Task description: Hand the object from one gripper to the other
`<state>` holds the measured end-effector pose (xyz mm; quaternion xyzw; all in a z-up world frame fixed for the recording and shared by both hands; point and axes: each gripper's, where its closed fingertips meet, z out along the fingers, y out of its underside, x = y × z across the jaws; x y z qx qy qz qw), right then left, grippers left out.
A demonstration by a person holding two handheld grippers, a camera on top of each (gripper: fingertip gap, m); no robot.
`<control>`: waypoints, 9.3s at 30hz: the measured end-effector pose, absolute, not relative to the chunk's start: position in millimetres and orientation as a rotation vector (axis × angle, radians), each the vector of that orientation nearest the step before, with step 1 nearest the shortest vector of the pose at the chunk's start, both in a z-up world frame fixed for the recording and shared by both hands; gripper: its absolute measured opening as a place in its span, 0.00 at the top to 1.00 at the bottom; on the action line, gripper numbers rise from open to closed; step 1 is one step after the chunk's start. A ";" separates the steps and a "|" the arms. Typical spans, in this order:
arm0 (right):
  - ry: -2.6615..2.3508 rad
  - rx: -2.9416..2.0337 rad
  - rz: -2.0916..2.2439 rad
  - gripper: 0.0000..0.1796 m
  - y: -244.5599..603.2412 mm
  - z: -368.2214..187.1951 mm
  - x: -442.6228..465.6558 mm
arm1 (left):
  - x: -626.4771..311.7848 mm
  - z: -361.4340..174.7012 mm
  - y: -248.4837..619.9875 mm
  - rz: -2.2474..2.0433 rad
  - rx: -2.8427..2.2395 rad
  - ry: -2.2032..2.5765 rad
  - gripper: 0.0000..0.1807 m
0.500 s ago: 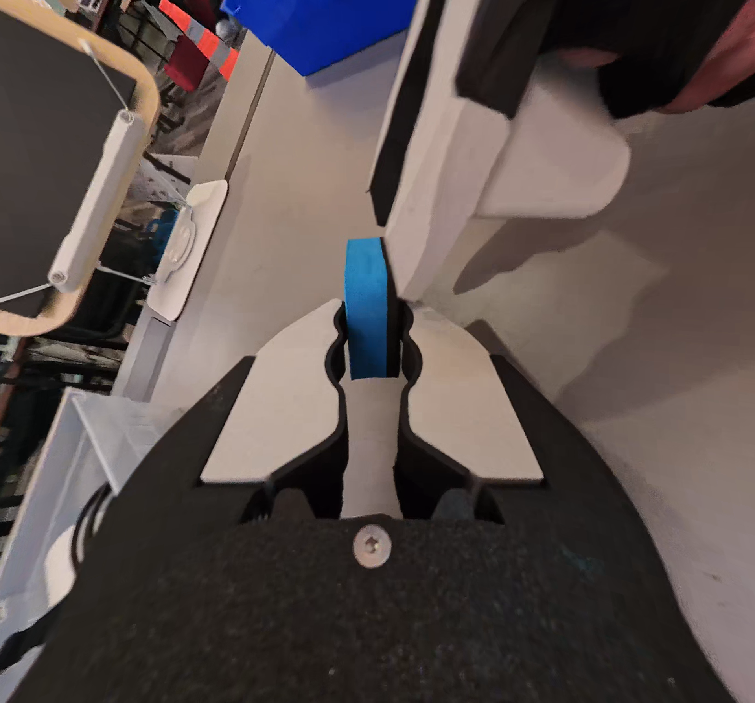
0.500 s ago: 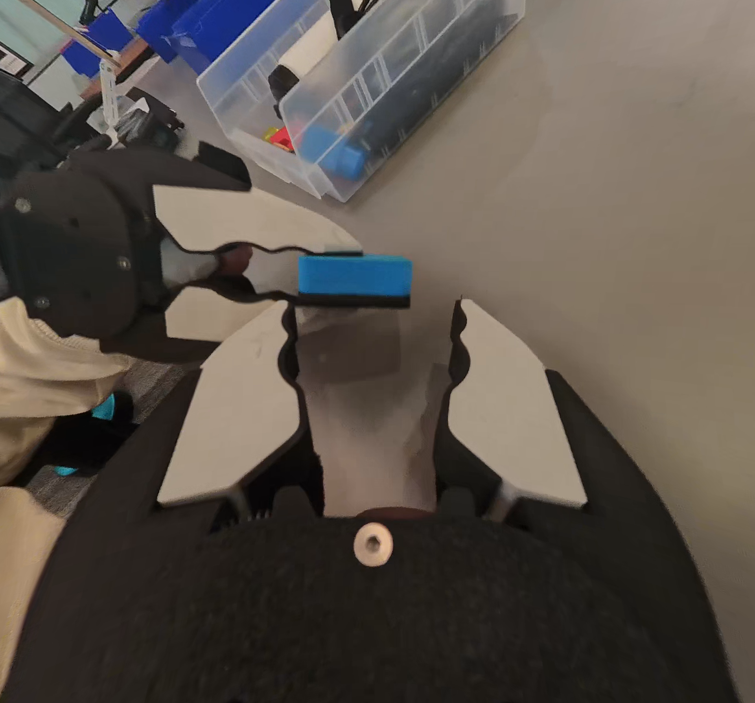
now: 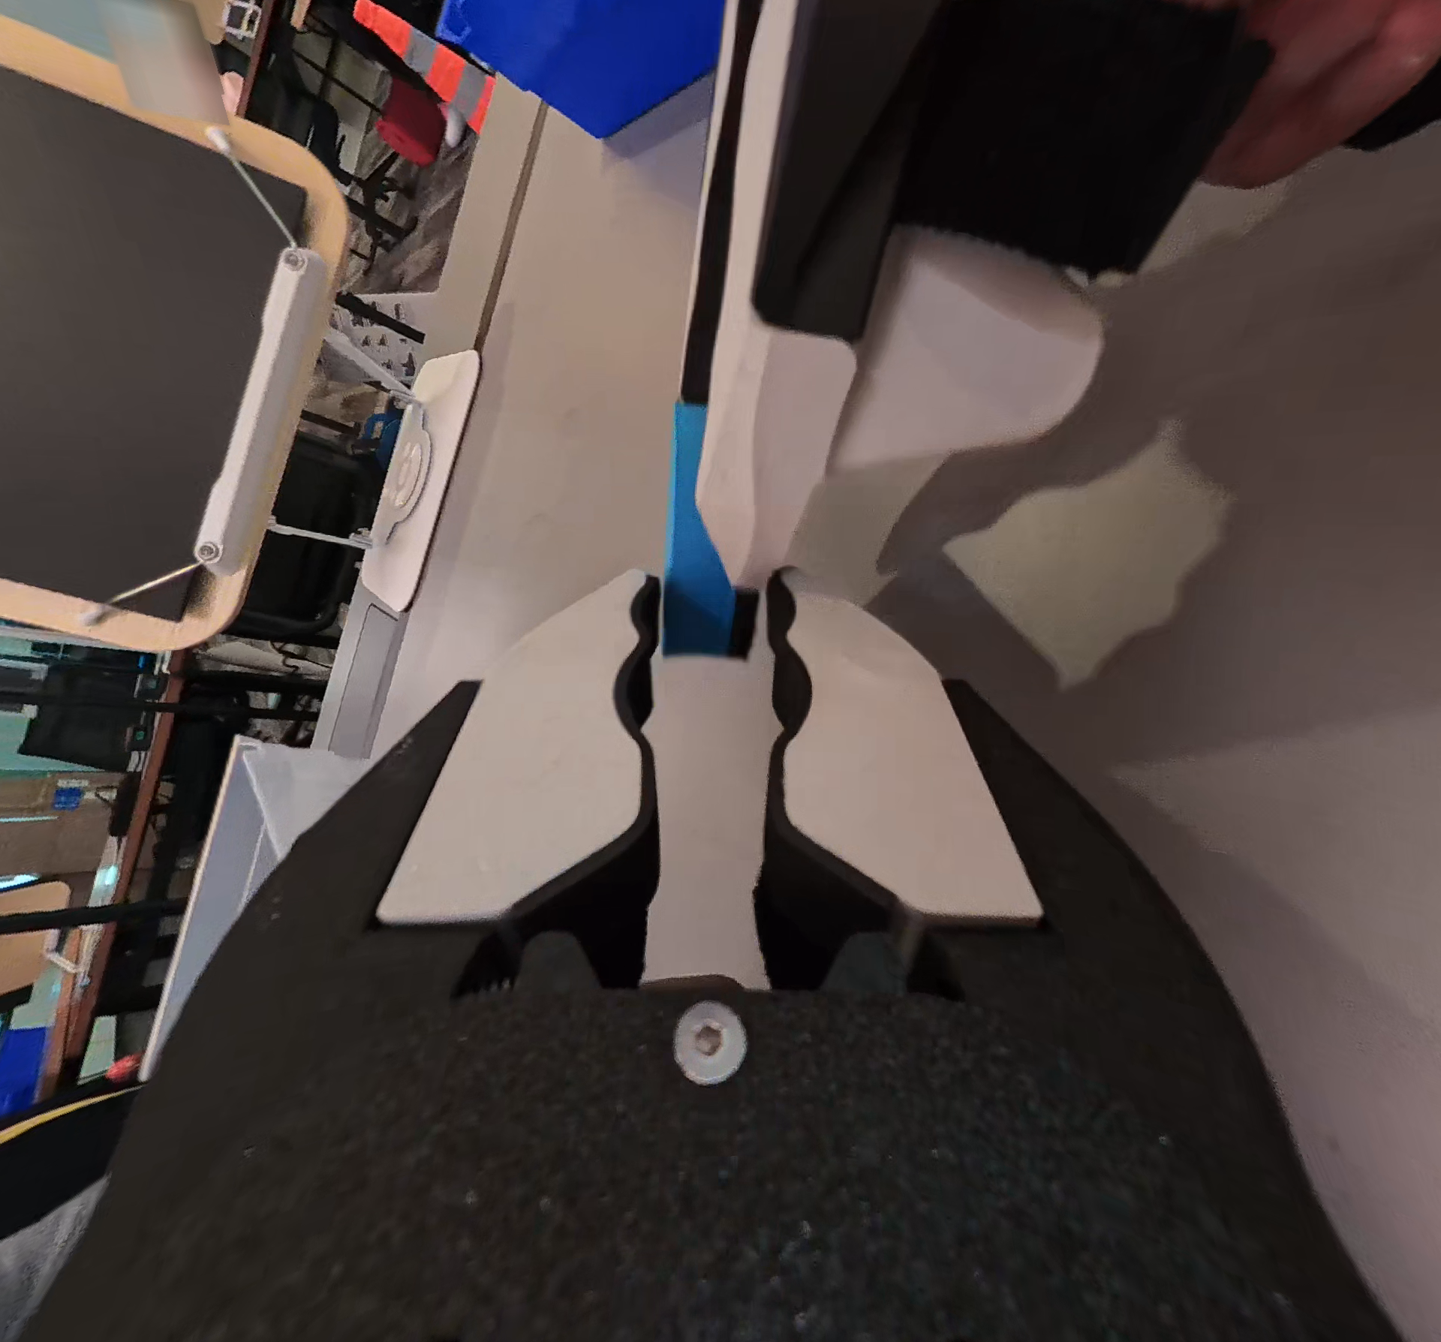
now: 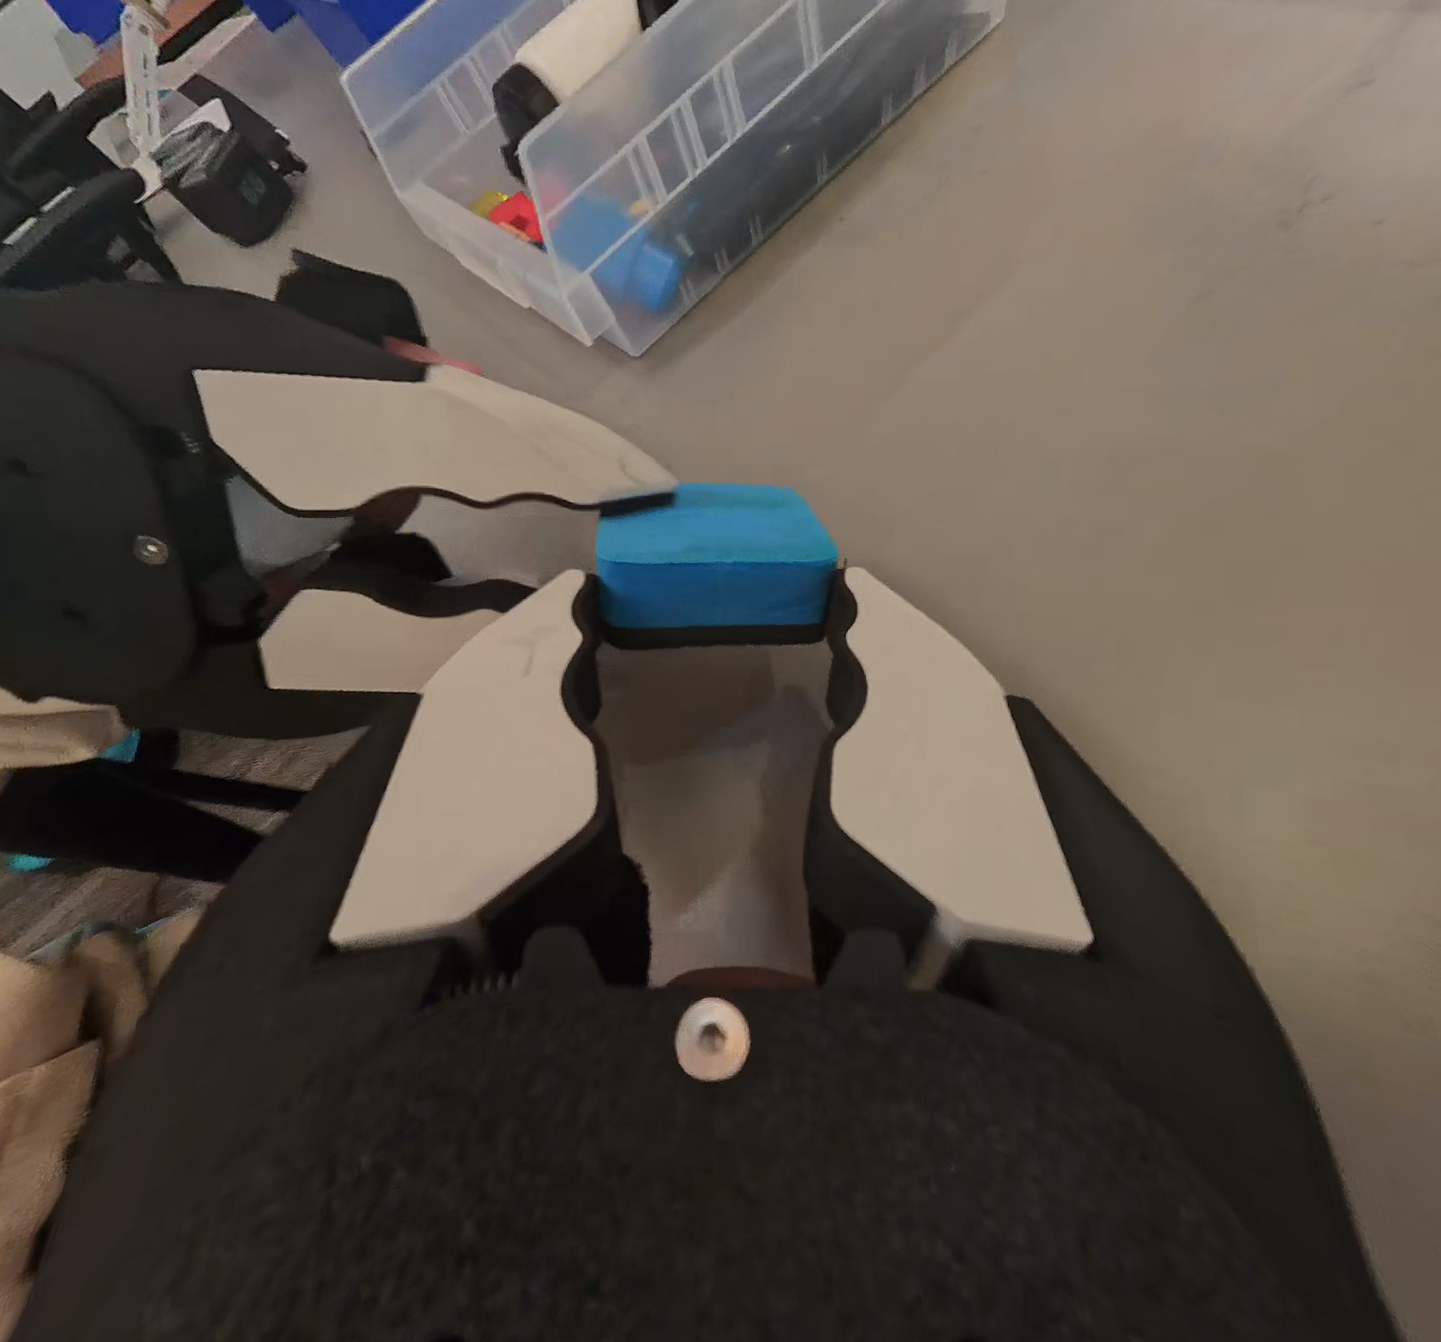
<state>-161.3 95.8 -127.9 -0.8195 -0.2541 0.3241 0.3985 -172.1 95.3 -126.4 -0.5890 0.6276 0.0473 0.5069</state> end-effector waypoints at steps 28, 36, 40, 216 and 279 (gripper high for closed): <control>-0.246 -1.924 -0.173 0.69 247.2 -21.0 146.7 | -225.5 -93.4 107.9 -1.097 -1.862 0.566 0.81; -0.196 -2.248 -0.229 0.69 336.6 -154.1 190.9 | -220.5 -93.5 106.9 -1.061 -1.859 0.613 0.83; -0.166 -2.326 -0.273 0.69 340.4 -169.5 187.9 | -223.1 -94.7 106.5 -1.042 -1.860 0.624 0.83; -1.471 -1.759 0.608 0.70 85.5 -47.1 -135.3 | -175.7 -49.6 88.2 -0.751 -1.779 1.729 0.97; -1.047 -1.641 1.256 0.80 101.8 -75.2 -181.0 | -173.6 26.0 137.8 -1.440 -1.585 0.959 0.98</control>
